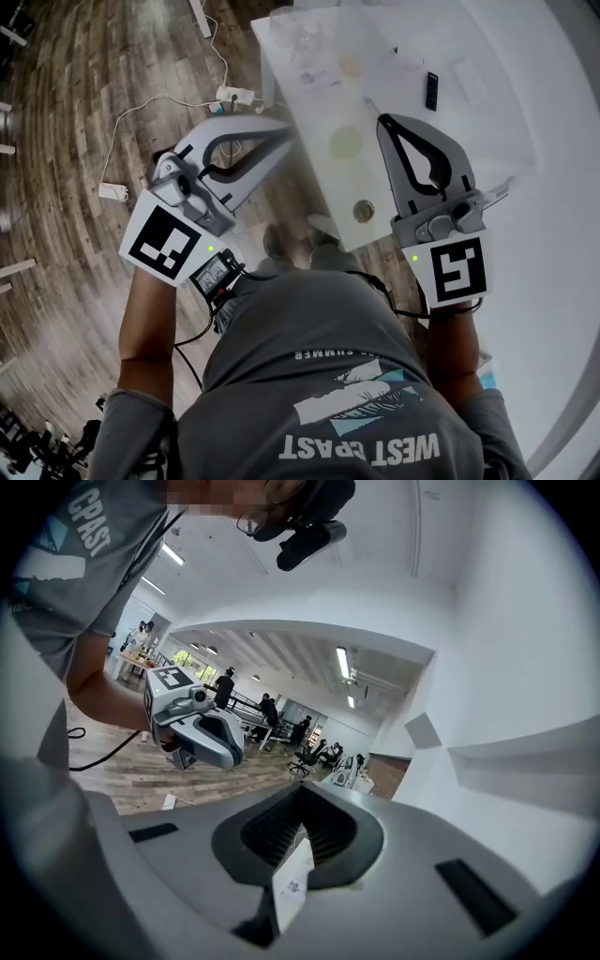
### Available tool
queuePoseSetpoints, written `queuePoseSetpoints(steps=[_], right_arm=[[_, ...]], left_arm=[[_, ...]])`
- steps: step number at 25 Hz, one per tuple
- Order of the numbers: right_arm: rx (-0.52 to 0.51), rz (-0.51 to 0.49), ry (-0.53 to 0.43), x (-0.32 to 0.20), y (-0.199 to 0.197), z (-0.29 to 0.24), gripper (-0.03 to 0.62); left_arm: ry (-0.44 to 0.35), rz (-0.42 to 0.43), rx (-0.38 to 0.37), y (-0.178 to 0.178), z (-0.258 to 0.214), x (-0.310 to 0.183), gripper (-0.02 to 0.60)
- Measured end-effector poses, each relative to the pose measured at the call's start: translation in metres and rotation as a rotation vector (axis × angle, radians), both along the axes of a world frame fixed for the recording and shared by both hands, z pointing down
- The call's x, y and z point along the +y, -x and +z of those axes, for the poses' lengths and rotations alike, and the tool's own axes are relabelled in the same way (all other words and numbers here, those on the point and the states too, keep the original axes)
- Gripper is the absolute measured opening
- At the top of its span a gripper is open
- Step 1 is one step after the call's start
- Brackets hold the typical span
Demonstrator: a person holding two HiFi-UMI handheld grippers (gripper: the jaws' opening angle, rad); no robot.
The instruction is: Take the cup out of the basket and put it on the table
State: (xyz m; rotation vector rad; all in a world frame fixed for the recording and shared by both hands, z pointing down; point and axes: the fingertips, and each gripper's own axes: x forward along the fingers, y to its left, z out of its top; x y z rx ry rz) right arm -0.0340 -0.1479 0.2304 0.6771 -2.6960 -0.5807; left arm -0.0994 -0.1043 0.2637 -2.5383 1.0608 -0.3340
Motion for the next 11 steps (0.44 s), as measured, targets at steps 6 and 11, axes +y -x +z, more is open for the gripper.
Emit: queuePoseSetpoints(steps=[6,11], right_arm=[[-0.007,0.016,-0.012,0.005,-0.006,-0.008,0.011],[-0.007,0.030,-0.008,0.005,-0.012,-0.008,0.011]], left_arm=[[-0.001,0.013,-0.005,-0.003,-0.003,0.003,0.011],[-0.001,0.015,-0.007,-0.006,-0.004,0.003,0.011]])
